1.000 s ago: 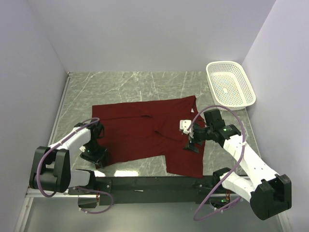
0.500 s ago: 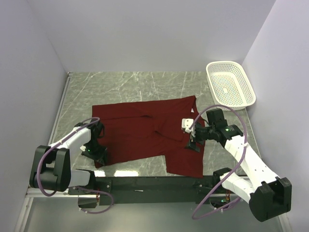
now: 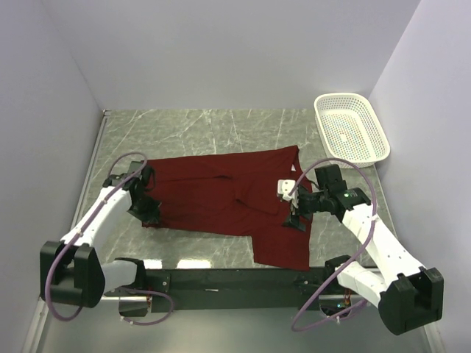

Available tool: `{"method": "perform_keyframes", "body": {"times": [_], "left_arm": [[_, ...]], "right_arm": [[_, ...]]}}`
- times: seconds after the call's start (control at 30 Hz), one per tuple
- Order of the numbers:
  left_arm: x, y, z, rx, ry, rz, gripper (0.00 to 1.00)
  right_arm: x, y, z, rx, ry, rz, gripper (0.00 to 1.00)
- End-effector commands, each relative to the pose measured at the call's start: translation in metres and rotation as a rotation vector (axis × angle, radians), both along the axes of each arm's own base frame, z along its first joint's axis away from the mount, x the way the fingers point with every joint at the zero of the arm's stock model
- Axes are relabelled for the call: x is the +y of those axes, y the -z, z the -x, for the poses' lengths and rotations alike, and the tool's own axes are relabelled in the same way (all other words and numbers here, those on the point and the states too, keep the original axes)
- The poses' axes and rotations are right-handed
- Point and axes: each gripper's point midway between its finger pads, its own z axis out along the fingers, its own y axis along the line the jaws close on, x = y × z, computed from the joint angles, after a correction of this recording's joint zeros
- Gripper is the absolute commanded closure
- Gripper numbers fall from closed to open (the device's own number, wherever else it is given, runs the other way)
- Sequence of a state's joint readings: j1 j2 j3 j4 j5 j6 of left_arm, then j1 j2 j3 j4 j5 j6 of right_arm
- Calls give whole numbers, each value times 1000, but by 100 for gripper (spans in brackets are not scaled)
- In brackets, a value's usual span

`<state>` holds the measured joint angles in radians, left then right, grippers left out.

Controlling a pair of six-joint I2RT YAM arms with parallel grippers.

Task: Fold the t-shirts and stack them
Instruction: Fold the tshirt

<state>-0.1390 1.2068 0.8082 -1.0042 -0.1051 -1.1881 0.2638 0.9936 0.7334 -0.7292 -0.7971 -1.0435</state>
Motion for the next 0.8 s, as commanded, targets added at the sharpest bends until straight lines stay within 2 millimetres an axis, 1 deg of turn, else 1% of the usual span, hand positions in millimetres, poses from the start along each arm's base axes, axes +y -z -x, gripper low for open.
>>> {"method": "perform_keyframes", "body": {"times": [0.0,0.07,0.13,0.17,0.3,0.33,0.37,0.4,0.47,0.5,0.53,0.6,0.63,0.7,0.73,0.77], "left_arm": [[4,-13,3,-18,53,-22,99],[3,-14,4,-19,63,-14,99],[4,-17,0,-36,61,-19,99],[4,-19,-3,-48,65,-20,100],[5,-33,-26,-109,75,-15,100],[5,-36,-32,-123,79,-13,100],[4,-39,-36,-134,94,-13,100],[5,-43,-42,-144,93,-12,99],[5,-47,-49,-161,109,-10,100],[5,-49,-53,-165,108,-5,100],[6,-51,-55,-167,111,-5,100],[6,-55,-60,-178,121,-5,99],[7,-56,-62,-182,120,-3,100],[9,-58,-64,-191,122,-2,100],[9,-59,-64,-194,125,6,100],[9,-60,-64,-204,125,7,100]], "right_arm": [[1,-18,-7,-42,-32,0,9],[-1,-17,-5,-36,-39,15,9],[-5,-13,-2,-26,-60,46,9],[-5,-14,-2,-28,-68,52,9],[-7,-4,8,25,-130,90,11],[-8,0,15,57,-148,102,11],[-9,3,18,68,-163,120,11],[-8,10,24,90,-201,143,12],[-8,20,29,100,-229,184,12],[-8,30,36,113,-260,229,13],[-7,34,35,101,-266,248,13],[-8,45,40,101,-290,302,13],[-4,49,44,95,-321,320,13],[-6,57,50,108,-333,363,14],[-3,59,53,101,-358,375,14],[-6,65,57,113,-364,395,14]]}}
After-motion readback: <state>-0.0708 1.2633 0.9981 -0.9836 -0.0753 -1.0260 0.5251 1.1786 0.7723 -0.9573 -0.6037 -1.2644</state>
